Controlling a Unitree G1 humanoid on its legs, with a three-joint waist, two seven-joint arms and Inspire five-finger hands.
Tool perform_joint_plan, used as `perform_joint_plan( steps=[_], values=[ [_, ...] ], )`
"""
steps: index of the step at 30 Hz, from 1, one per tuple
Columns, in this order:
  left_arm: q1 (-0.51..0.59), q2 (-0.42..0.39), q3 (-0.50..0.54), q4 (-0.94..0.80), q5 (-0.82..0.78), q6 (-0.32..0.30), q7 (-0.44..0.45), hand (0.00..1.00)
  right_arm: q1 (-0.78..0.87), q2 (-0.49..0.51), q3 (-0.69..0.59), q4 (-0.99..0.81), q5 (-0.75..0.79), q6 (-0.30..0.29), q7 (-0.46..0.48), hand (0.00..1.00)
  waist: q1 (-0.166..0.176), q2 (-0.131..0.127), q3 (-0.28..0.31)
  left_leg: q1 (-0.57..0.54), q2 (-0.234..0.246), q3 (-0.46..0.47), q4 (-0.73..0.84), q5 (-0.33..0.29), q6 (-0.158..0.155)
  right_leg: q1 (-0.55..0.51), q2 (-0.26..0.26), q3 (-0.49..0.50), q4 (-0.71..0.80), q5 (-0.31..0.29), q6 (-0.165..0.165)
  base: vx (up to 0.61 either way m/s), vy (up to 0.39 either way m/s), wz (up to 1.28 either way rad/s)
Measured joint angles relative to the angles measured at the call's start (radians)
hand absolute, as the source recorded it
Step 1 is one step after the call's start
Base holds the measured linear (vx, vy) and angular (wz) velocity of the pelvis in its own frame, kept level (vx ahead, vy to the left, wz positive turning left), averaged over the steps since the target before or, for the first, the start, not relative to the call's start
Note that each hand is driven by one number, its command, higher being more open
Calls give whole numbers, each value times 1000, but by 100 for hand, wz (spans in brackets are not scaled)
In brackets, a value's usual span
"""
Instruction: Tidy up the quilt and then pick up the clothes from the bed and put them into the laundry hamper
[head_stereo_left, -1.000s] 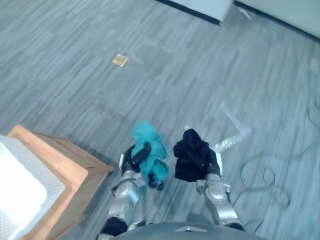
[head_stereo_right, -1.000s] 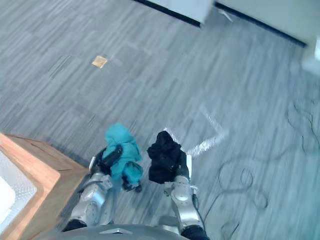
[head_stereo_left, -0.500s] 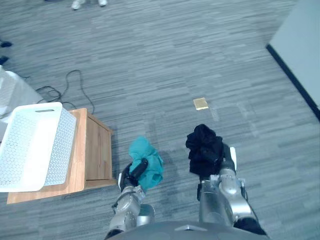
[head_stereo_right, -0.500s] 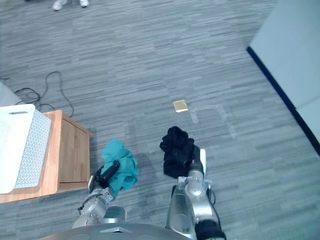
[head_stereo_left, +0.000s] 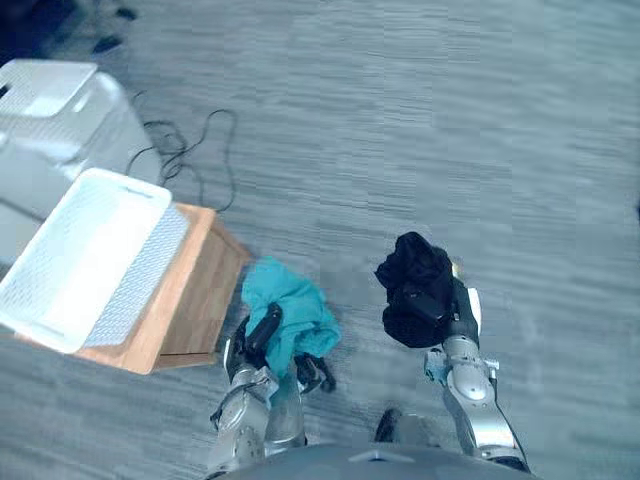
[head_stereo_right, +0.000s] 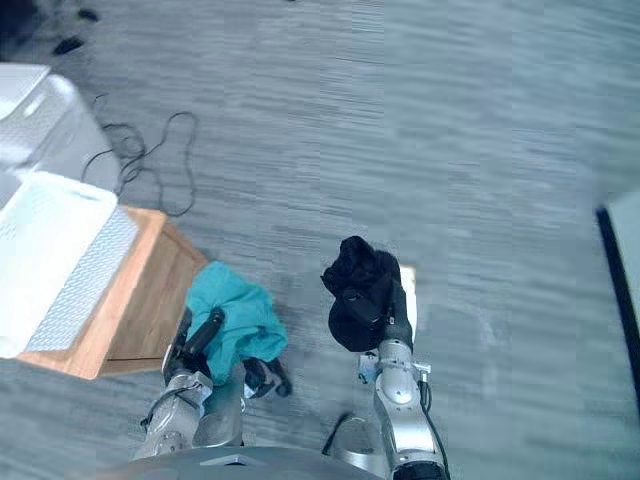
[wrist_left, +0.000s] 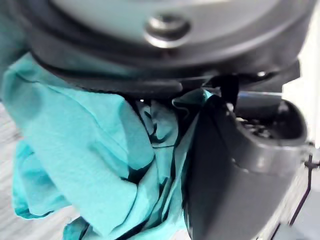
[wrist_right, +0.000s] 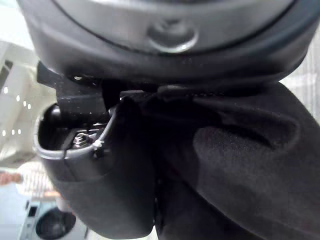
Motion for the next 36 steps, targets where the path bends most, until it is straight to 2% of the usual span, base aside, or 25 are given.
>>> perform_joint_plan(
  steps=[1, 3, 4, 5, 6, 7, 8, 10, 12, 13, 14, 15, 16, 17, 18, 19, 20, 22, 23, 25, 26, 28, 29, 33, 36],
  values=[
    [-2, 2, 13, -7, 0, 0, 2, 0, -8, 7, 0, 0, -1, 0, 0, 0, 2, -9, -9, 0, -17, 25, 11, -21, -9, 0, -27, -24, 36, -1, 2, 641, 210, 167],
    [-3, 1, 17, -10, 2, 4, 3, 0, -13, 14, -4, 1, -2, 0, 4, 0, -12, -25, -17, 19, -112, -42, -15, -31, 41, -24, -114, -28, 267, 23, 12, 556, 214, 166],
    [-1, 6, 19, -14, 5, 8, 3, 0, -9, 27, -5, 2, -2, 0, 10, 0, -28, -37, -23, 50, -172, -99, -59, -41, 69, -53, -149, 7, 424, 77, 18, 535, 128, 202],
    [-2, 15, 21, -14, 10, 11, 5, 0, -2, 41, -12, 2, -3, 1, 21, 0, -35, -48, -25, 99, -229, -174, -101, -41, 74, -107, -167, 70, 657, 76, -2, 636, 66, 220],
    [10, 23, 20, -19, 41, 11, 8, 0, -7, 52, -10, 2, -3, 1, 37, 0, -33, -44, -26, 165, -258, -233, -148, -39, 71, -178, -144, 149, 832, 59, -29, 523, -33, 180],
    [20, 27, 20, -28, 50, 11, 10, 0, -8, 58, -6, 2, -3, 0, 45, 0, -33, -41, -27, 200, -267, -263, -175, -35, 65, -204, -120, 178, 871, 51, -33, 503, -84, 159],
    [40, 37, 14, -48, 85, 10, 10, 0, -6, 70, -1, -5, -3, -2, 50, 0, -43, -31, -34, 269, -280, -341, -235, -23, 46, -253, -69, 209, 879, 29, -67, 478, -125, 155],
    [48, 56, -15, -74, 120, 5, 8, 0, 0, 77, -3, -15, -2, -18, 52, 0, -71, -20, -42, 338, -282, -491, -290, -5, 20, -350, -10, 237, 766, -16, -119, 512, -197, 214],
    [34, 66, -30, -81, 120, 5, -2, 0, -4, 75, -8, -19, -2, -19, 55, 0, -85, -24, -44, 360, -282, -596, -298, -4, -2, -433, 17, 294, 631, -35, -148, 373, -261, 183],
    [24, 63, -36, -85, 120, 4, -5, 0, -2, 74, -13, -34, -2, -19, 56, 0, -89, -25, -44, 370, -274, -667, -297, -13, -34, -492, 60, 400, 472, -31, -144, 382, -361, 185],
    [21, 61, -39, -91, 120, 3, -8, 0, -1, 74, -15, -50, -2, -19, 57, 0, -95, -28, -45, 372, -265, -729, -280, -34, -73, -526, 106, 545, 294, -2, -108, 378, -411, 181],
    [23, 62, -39, -96, 120, 3, -10, 0, -1, 75, -16, -55, -2, -19, 58, 0, -99, -34, -46, 374, -260, -743, -265, -49, -99, -524, 121, 620, 195, 38, -90, 473, -520, 184],
    [39, 79, -34, -116, 121, 4, -11, 0, 20, 84, -16, -78, -2, -19, 59, 0, -111, -67, -46, 386, -263, -747, -226, -97, -165, -483, 102, 730, 12, 309, -27, 463, -514, 157],
    [41, 41, -27, -114, 128, 10, -12, 0, 25, 58, -19, -92, 0, -18, 57, 0, -101, -20, -48, 383, -203, -738, -198, -122, -189, -462, 130, 691, 41, 274, 10, 374, -394, 130],
    [55, 26, -26, -143, 144, 10, -15, 0, 16, 46, -21, -113, 5, -16, 56, 0, -83, -15, -51, 387, -179, -691, -225, -102, -201, -453, 140, 688, 33, 264, -5, 298, -337, 54],
    [72, 14, -27, -176, 158, 10, -26, 0, 17, 42, -23, -152, 6, -15, 54, 0, -73, -11, -53, 390, -161, -648, -259, -62, -201, -447, 151, 674, 25, 261, -12, 244, -282, 26],
    [95, 10, -27, -211, 159, 8, -39, 0, 21, 47, -23, -203, 6, -16, 53, 0, -73, -9, -54, 411, -136, -621, -291, -42, -207, -422, 161, 650, 4, 256, -26, 211, -262, 27],
    [104, 9, -28, -233, 160, 8, -53, 0, 26, 48, -23, -274, 6, -16, 50, 0, -81, -9, -55, 425, -116, -593, -311, -21, -207, -391, 161, 615, -16, 253, -37, 119, -146, 45],
    [109, 8, -29, -247, 160, 7, -64, 0, 28, 47, -23, -334, 6, -17, 48, 0, -83, -9, -56, 429, -104, -523, -294, -12, -201, -362, 153, 598, -39, 253, -39, 79, -81, 68],
    [115, 1, -27, -249, 122, 7, -89, 0, 27, 43, -20, -408, 5, -28, 42, 0, -89, -11, -55, 413, -71, -330, -165, 3, -196, -282, 116, 557, -90, 254, -41, 49, -9, 67],
    [123, 1, -24, -249, 108, 3, -95, 0, 24, 35, -11, -432, 5, -38, 42, 0, -88, -15, -62, 412, -50, -214, -99, 26, -184, -241, 93, 550, -115, 255, -38, 21, 39, 37],
    [157, -1, -17, -255, 105, -5, -101, 0, 12, 27, 7, -460, 4, -51, 44, 0, -88, -9, -92, 414, -49, -138, -95, 40, -180, -220, 75, 545, -154, 261, -29, 42, 60, 24],
    [170, -1, -14, -255, 92, -12, -111, 0, -8, 25, 21, -481, 2, -64, 51, 0, -93, 1, -106, 416, -60, -132, -134, 38, -180, -206, 69, 529, -192, 279, -24, 68, 71, 38],
    [181, 22, -23, -255, 70, -16, -149, 0, -132, 17, 38, -485, -2, -69, 75, 0, -107, -2, -113, 423, -86, -152, -284, 31, -193, -178, 70, 440, -292, 347, -30, 16, 16, 53],
    [201, 25, -68, -255, 61, -10, -175, 0, -213, 1, 42, -459, -2, -69, 91, 0, -91, -5, -113, 456, -103, -161, -352, 31, -193, -147, 70, 417, -319, 364, -29, -40, 13, 31]
  ],
)
